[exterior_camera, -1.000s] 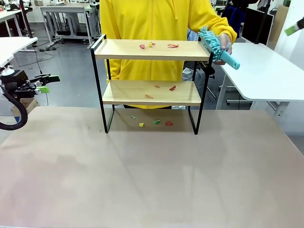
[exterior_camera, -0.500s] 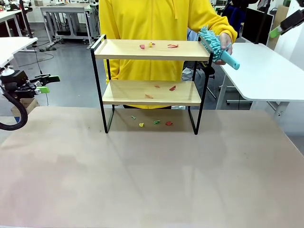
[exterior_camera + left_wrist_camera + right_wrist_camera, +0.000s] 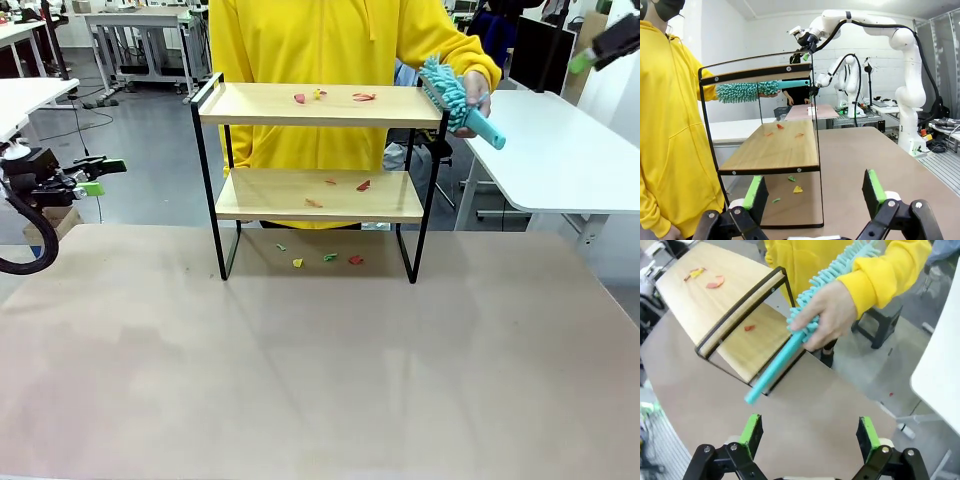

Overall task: Clean the shelf.
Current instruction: Pick up the Duster handed by the human.

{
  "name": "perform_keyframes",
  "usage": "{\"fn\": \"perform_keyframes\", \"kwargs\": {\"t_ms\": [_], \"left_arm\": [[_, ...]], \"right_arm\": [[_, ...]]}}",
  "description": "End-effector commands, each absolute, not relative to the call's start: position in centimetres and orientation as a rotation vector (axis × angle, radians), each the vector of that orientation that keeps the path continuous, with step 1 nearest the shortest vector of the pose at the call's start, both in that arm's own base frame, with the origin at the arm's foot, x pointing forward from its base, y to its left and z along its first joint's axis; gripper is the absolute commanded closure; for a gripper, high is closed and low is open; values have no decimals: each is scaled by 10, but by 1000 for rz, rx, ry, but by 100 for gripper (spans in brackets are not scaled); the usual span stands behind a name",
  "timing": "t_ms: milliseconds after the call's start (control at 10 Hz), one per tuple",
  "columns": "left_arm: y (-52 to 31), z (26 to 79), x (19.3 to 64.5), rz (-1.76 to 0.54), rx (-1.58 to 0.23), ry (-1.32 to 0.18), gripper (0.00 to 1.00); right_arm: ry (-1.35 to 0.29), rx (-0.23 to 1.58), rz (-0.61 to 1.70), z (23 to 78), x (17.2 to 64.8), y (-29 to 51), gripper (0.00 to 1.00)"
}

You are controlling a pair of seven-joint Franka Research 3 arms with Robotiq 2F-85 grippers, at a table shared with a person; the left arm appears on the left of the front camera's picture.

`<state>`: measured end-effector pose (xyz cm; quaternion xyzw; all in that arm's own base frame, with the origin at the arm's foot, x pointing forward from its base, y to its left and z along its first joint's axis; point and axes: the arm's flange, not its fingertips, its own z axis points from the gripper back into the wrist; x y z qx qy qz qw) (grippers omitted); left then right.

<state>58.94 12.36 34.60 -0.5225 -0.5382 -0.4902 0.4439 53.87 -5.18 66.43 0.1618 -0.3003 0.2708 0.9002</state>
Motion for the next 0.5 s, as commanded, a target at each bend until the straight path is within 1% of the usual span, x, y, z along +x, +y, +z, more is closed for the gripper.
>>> {"fn": "perform_keyframes", "kwargs": {"t_ms": [0, 300, 400], "left_arm": [[124, 349, 589, -1222, -1287, -1336, 0], [124, 349, 589, -1222, -1287, -1336, 0], [124, 349, 589, -1222, -1287, -1336, 0]], "right_arm": [[-598, 322, 312, 667, 524, 14, 0], [-576, 273, 107, 650, 517, 68, 0], [-604, 250, 68, 643, 512, 82, 0]]}}
